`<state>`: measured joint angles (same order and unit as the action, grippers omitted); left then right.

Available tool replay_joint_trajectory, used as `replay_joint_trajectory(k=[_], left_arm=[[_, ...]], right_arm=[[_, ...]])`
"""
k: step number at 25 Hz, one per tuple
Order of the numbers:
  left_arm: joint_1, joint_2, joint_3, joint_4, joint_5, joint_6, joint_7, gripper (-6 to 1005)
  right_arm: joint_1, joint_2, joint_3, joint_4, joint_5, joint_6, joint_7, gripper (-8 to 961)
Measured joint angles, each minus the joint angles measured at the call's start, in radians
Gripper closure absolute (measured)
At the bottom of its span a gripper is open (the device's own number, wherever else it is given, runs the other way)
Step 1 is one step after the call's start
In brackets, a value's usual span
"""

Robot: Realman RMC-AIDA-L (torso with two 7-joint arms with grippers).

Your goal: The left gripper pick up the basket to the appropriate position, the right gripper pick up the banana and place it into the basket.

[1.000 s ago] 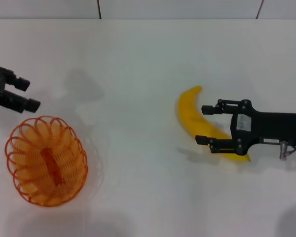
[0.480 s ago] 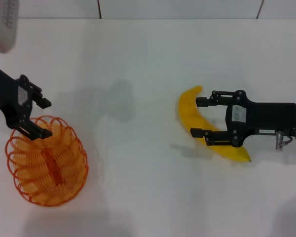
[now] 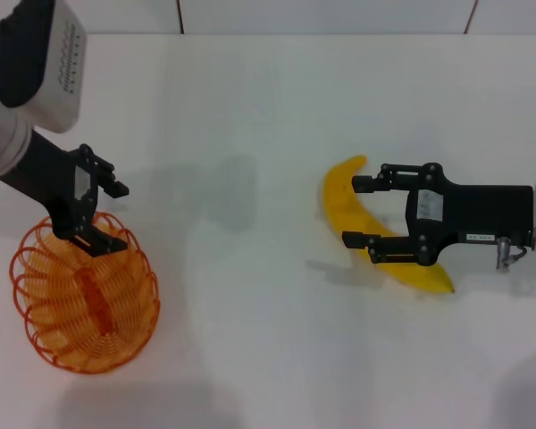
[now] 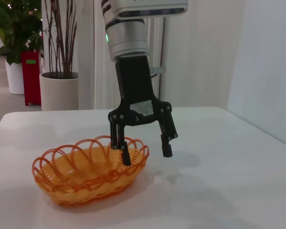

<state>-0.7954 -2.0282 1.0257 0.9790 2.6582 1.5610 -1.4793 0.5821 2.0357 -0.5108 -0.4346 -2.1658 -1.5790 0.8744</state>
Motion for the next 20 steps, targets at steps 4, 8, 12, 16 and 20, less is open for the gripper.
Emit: replay_joint_trajectory(k=[4, 8, 12, 16, 20], left_arm=[[0.000, -0.001, 0.017, -0.019, -0.001, -0.006, 0.002, 287], [0.003, 0.000, 0.018, -0.021, 0.005, -0.013, -0.003, 292], [0.003, 0.002, 0.019, -0.021, 0.008, -0.013, -0.007, 297], [0.003, 0.000, 0.019, -0.021, 0.039, -0.013, -0.010, 301], [0.007, -0.001, 0.028, -0.023, 0.057, -0.013, -0.021, 306]], right_arm=[[0.001, 0.002, 0.000, 0.000, 0.000, -0.001, 0.000, 209], [-0.001, 0.001, 0.001, 0.001, 0.000, -0.001, 0.000, 209], [-0.006, 0.000, 0.003, 0.001, 0.000, 0.002, 0.000, 209], [-0.005, 0.000, 0.001, 0.001, -0.001, 0.005, 0.000, 209], [-0.001, 0.000, 0.000, 0.001, -0.002, 0.005, 0.000, 209]])
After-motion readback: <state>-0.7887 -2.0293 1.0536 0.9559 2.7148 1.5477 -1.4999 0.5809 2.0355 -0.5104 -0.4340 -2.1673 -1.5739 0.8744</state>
